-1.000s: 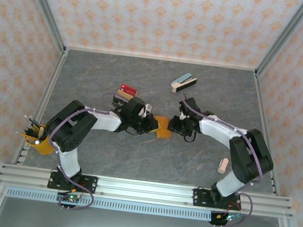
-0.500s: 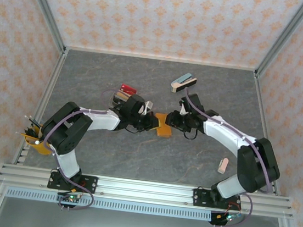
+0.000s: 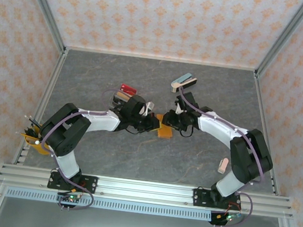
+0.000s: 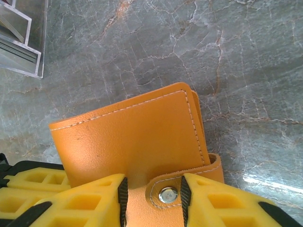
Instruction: Take the credit cards out of the card holder
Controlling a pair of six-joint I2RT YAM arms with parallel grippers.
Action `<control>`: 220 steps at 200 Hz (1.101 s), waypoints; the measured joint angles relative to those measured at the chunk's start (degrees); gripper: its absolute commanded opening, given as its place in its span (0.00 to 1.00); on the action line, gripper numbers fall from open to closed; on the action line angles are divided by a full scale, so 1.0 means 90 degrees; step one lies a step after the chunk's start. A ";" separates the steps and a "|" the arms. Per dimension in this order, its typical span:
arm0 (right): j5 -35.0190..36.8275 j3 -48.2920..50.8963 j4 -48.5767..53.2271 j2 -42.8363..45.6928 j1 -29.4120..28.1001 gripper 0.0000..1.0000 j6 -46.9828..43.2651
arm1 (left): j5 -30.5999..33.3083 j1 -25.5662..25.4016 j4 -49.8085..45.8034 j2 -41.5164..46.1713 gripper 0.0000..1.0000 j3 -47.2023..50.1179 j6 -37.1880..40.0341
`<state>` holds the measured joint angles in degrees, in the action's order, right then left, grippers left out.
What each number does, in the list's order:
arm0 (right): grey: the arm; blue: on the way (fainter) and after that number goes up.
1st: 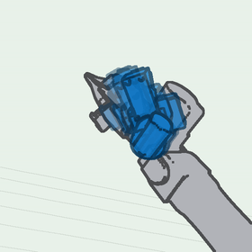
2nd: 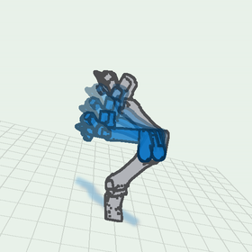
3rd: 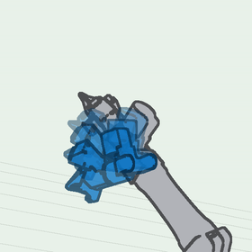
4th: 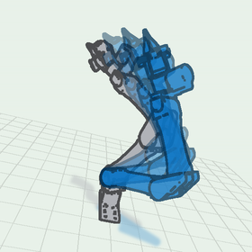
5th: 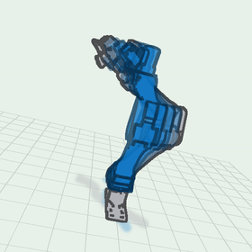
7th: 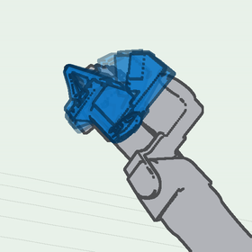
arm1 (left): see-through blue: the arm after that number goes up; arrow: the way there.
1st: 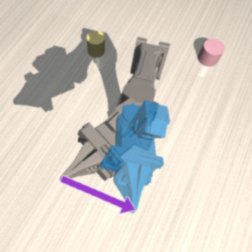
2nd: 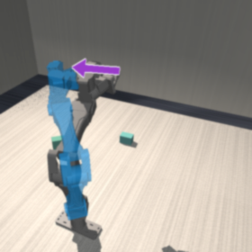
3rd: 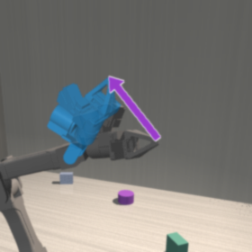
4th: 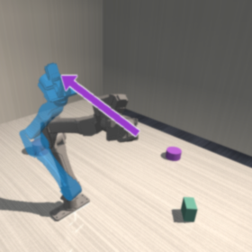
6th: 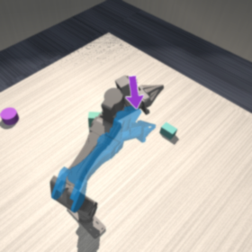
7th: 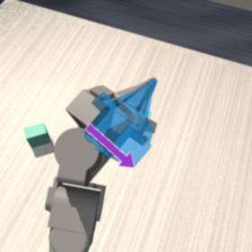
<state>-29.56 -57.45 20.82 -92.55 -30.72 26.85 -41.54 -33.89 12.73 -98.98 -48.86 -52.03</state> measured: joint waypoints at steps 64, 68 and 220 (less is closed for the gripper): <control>0.0146 -0.0036 0.0155 -0.0117 -0.0068 0.33 -0.0063 | 0.0160 -0.0017 -0.0260 0.0002 0.00 -0.0102 0.0080; 0.0168 -0.0036 0.0165 -0.0119 -0.0073 0.33 -0.0063 | 0.0170 -0.0017 -0.0274 0.0002 0.00 -0.0109 0.0085; 0.0641 -0.0464 0.0644 -0.0413 -0.0260 0.00 -0.0080 | 0.0610 -0.0070 -0.0697 0.0015 0.00 -0.0199 0.0321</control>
<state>-23.79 -61.63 26.61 -96.27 -33.06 26.13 -36.05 -34.52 6.46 -98.85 -50.65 -49.15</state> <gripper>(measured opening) 0.052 0.079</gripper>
